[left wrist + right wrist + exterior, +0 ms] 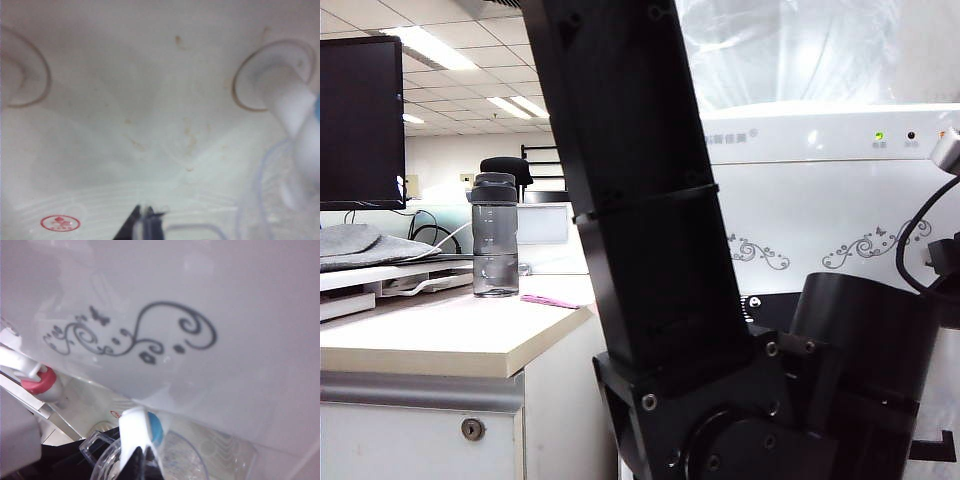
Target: Pick up the plastic mug from the left desk, go to the cold water outlet of the water dispenser, press the vertical switch to get some water, then put the mug back on the desk.
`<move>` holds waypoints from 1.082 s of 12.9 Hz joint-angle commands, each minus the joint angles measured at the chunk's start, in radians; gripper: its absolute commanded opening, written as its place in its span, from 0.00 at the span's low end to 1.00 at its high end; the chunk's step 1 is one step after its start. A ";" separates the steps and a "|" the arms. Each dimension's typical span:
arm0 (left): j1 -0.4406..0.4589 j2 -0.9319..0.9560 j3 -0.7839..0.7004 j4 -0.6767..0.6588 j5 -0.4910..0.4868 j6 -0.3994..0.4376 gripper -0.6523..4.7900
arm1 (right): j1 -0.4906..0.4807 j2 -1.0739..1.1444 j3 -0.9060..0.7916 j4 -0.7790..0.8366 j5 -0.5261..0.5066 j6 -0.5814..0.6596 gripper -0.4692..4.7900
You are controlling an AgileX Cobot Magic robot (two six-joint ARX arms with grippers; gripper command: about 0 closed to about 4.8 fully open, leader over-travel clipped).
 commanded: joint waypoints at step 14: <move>-0.002 -0.005 0.002 0.015 -0.003 0.001 0.11 | 0.001 0.005 -0.004 -0.123 -0.006 0.002 0.09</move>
